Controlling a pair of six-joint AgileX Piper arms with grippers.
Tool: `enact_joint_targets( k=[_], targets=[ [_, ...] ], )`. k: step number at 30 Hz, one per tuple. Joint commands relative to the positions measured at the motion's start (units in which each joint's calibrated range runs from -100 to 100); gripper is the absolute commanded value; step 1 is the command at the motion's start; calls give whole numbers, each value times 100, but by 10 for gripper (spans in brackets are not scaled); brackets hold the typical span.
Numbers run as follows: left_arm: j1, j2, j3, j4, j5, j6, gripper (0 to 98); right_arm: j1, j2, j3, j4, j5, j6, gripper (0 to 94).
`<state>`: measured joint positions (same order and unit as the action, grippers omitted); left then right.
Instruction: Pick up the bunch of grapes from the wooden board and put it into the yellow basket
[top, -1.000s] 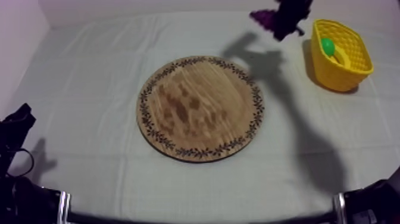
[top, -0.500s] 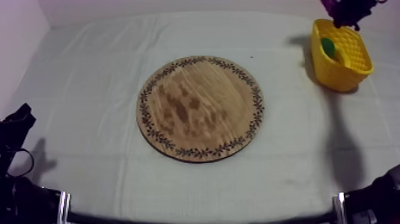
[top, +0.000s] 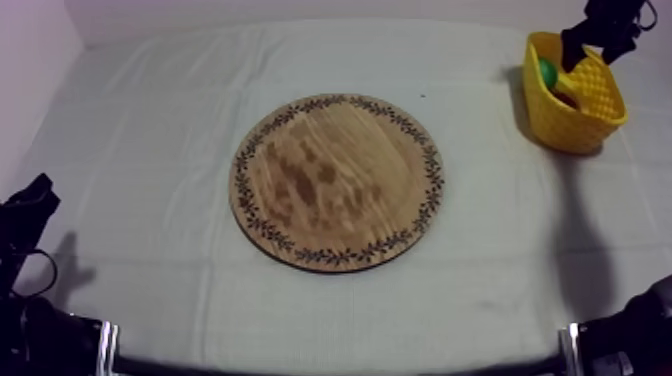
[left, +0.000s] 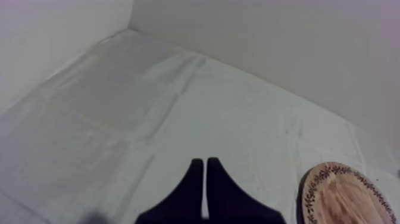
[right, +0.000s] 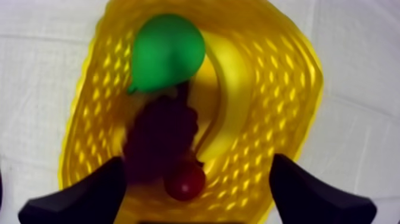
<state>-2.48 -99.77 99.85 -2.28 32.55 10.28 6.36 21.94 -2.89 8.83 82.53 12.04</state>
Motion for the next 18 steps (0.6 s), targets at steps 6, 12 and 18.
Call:
enact_joint_targets(
  k=[6,12,18],
  targets=[
    [-1,3,4,1,3,0,0,-137,-1837,1287,-407,-258,174,682],
    [-1,3,4,1,3,-1,0,-389,-3652,2488,-673,-846,71,413],
    [-1,3,4,1,3,-1,0,-807,-5402,4154,-645,-1582,-144,148]
  ],
)
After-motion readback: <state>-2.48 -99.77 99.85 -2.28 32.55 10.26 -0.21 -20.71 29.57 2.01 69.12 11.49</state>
